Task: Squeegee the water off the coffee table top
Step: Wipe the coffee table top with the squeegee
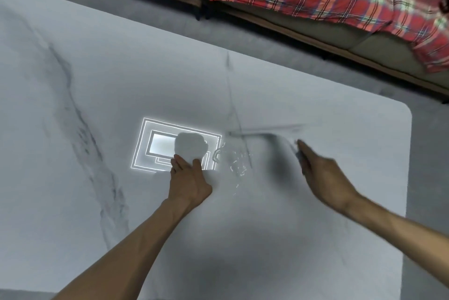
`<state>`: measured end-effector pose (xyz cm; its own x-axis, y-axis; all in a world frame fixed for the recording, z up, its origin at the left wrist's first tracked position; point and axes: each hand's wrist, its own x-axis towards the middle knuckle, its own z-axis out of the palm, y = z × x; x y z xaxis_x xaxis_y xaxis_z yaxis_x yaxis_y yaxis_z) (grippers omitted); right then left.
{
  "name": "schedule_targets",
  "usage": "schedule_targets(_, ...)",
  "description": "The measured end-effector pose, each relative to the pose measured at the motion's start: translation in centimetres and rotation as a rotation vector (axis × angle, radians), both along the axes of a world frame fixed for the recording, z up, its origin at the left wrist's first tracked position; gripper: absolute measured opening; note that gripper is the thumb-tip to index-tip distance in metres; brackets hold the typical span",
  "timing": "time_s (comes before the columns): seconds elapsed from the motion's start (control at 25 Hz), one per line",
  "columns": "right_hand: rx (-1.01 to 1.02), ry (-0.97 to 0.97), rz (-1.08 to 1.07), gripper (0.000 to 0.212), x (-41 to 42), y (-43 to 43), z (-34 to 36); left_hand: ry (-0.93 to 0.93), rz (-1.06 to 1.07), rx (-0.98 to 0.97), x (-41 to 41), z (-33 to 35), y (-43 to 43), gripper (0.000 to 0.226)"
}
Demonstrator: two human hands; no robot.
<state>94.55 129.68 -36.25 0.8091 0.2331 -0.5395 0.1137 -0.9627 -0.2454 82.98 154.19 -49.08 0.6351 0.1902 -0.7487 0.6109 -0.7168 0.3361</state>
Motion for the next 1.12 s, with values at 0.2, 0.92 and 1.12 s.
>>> schedule_targets(0.2, 0.143, -0.024, -0.403, 0.015, 11.3, 6.9, -3.6, -0.017, 0.009, -0.016, -0.4, -0.3, 0.2, 0.052)
schedule_targets(0.92, -0.185, 0.14, 0.646, 0.081, -3.8, -3.5, -3.4, -0.118, 0.179, 0.029, -1.1, 0.9, -1.0, 0.056)
schedule_targets(1.12, -0.262, 0.109, 0.77, 0.078, -1.6, -8.2, -0.4, -0.116, 0.201, 0.01, -3.0, 0.9, -0.7, 0.026)
